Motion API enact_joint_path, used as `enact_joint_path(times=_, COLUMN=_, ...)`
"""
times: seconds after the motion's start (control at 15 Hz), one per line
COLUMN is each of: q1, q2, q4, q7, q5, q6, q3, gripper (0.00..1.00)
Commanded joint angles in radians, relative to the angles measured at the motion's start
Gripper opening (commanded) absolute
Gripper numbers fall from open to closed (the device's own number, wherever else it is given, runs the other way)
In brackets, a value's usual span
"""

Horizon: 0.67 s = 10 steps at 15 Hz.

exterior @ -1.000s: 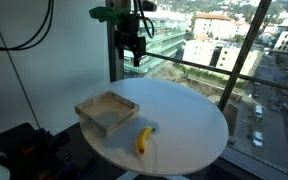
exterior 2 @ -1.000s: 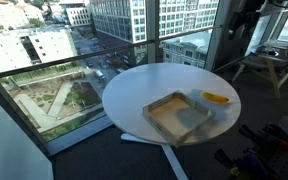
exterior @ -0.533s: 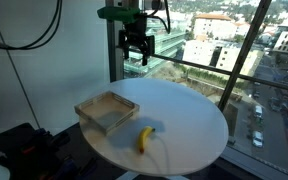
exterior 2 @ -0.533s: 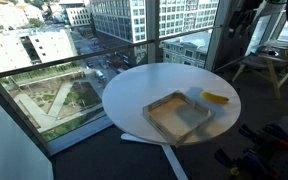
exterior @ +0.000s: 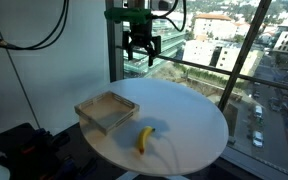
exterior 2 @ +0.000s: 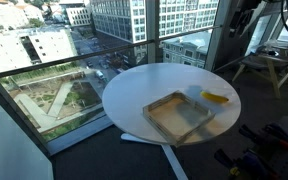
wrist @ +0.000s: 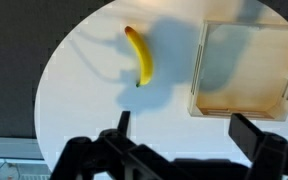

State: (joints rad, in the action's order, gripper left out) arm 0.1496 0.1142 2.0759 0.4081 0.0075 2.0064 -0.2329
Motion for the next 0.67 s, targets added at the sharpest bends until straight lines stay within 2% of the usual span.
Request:
enact_joint_path(times=0.0, q1=0.011, q2=-0.036, q4=-0.035, q7=0.046, q5=-0.006, q6=0.001, q3=0.001, gripper=1.0)
enact_joint_path(times=0.6, q1=0.011, q2=-0.102, q4=-0.025, q7=0.061, q5=0.0, q6=0.083, q3=0.017, gripper=1.0)
